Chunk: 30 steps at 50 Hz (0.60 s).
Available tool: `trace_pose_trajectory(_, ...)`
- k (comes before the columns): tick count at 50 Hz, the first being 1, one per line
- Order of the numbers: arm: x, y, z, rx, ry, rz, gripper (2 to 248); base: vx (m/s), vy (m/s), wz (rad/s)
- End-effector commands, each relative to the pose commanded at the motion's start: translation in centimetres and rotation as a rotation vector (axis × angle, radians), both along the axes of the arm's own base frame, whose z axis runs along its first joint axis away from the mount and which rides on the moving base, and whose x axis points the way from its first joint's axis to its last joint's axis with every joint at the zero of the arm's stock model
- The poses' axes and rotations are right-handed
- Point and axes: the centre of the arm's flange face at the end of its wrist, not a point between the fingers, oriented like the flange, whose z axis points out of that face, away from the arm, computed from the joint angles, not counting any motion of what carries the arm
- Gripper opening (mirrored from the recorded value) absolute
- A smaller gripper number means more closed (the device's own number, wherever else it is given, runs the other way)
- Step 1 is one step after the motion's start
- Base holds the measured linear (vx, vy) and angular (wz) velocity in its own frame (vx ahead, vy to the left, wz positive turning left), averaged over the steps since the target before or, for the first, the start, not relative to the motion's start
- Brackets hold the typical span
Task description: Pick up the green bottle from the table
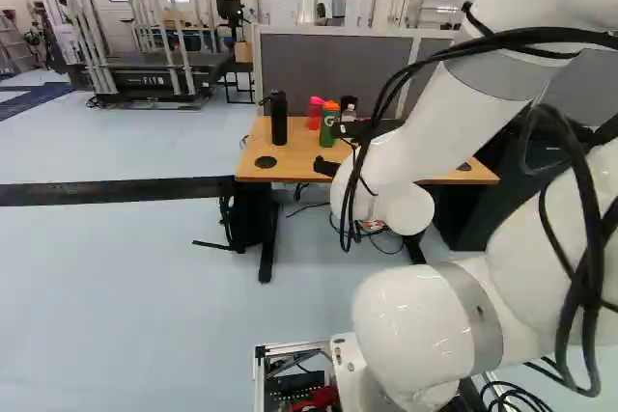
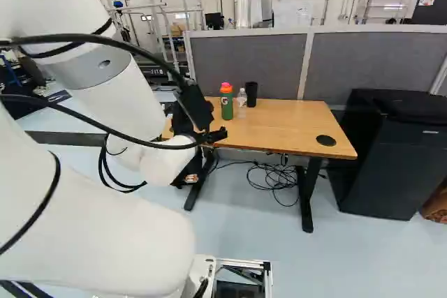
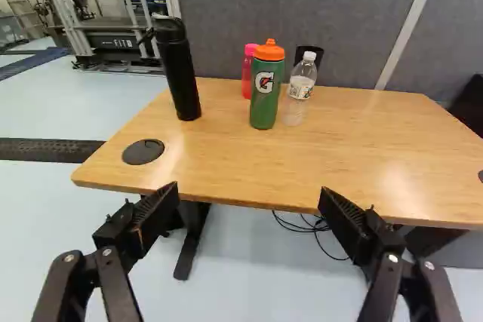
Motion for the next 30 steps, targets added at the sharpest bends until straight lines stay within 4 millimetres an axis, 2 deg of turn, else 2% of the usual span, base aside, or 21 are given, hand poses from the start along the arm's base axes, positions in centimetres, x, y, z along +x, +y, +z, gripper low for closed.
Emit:
trace_pose_trajectory(21, 0.00, 0.00, 0.00, 0.000, 0.000, 0.000, 247, 0.159, 0.129, -0.243)
trace_pose_trajectory(30, 0.00, 0.00, 0.00, 0.000, 0.000, 0.000, 247, 0.187, 0.165, -0.207)
